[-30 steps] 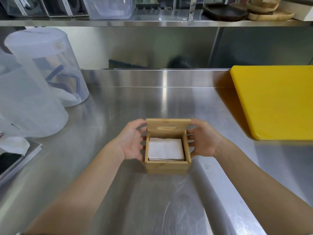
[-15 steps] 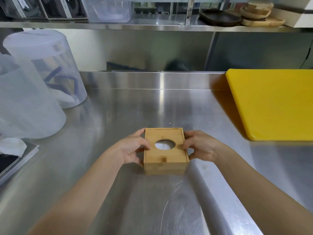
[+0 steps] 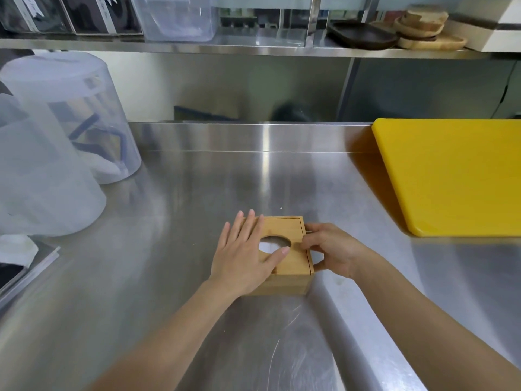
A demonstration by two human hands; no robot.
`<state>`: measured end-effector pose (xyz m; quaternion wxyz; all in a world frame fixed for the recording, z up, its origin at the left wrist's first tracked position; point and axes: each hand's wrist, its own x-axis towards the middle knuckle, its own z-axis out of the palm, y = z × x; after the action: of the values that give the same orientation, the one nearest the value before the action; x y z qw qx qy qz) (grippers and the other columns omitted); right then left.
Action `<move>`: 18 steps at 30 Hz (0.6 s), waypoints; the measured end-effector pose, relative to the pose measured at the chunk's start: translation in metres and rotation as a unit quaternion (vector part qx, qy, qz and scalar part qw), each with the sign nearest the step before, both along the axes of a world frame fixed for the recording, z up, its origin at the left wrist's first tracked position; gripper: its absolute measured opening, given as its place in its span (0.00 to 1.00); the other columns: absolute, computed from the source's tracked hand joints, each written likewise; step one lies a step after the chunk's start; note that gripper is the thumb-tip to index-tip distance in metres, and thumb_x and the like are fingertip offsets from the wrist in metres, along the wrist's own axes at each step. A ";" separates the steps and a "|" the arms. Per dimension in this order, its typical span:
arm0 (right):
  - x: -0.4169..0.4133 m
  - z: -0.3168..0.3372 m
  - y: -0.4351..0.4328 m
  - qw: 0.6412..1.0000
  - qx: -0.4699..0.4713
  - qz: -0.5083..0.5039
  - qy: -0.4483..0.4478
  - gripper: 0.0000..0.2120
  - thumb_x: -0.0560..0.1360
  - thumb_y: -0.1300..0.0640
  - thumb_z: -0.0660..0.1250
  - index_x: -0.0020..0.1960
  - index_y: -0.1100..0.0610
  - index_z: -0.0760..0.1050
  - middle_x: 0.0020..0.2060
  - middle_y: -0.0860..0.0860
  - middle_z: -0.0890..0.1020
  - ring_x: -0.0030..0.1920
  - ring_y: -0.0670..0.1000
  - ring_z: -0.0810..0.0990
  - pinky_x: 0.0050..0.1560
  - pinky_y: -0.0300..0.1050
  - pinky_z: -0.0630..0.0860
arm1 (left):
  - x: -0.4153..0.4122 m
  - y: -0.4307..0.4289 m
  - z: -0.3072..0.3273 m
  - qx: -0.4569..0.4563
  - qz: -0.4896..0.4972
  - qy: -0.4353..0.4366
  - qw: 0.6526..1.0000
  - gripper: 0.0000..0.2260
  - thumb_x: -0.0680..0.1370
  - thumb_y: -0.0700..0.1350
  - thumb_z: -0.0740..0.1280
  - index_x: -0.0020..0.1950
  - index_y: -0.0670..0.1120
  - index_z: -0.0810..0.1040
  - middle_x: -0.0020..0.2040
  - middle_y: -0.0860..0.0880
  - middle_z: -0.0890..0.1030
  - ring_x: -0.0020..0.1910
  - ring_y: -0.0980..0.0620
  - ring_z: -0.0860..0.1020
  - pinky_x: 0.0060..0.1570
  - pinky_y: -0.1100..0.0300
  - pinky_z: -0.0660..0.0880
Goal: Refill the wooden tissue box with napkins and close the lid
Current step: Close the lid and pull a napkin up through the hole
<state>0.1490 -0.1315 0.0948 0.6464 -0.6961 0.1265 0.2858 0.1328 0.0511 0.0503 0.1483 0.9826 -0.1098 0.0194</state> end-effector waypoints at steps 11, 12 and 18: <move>-0.002 -0.006 0.009 0.986 -0.137 0.006 -0.096 0.14 0.72 0.59 0.67 0.57 0.52 0.75 0.53 0.50 0.79 0.51 0.49 0.76 0.53 0.47 0.74 | 0.000 0.005 0.003 0.008 -0.030 0.035 0.999 0.48 0.63 0.77 0.45 0.76 0.51 0.45 0.77 0.50 0.43 0.74 0.52 0.39 0.73 0.49 0.44; -0.002 -0.007 0.010 0.978 -0.161 -0.001 -0.134 0.17 0.72 0.59 0.68 0.60 0.54 0.73 0.55 0.51 0.78 0.52 0.49 0.76 0.52 0.44 0.74 | 0.000 0.006 0.003 0.010 -0.033 0.036 0.999 0.49 0.62 0.78 0.46 0.76 0.50 0.44 0.77 0.50 0.43 0.74 0.52 0.38 0.73 0.49 0.45; -0.006 -0.004 0.018 0.856 -0.328 0.050 -0.396 0.08 0.74 0.58 0.66 0.51 0.56 0.81 0.61 0.53 0.74 0.61 0.50 0.71 0.59 0.38 0.64 | -0.001 0.006 0.005 0.024 -0.038 0.020 0.999 0.52 0.59 0.79 0.42 0.76 0.49 0.46 0.78 0.49 0.44 0.75 0.51 0.40 0.73 0.50 0.44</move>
<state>0.1428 -0.1136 0.0911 0.3610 -0.9275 -0.0882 -0.0401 0.1313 0.0569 0.0554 0.1277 0.9813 -0.1441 -0.0086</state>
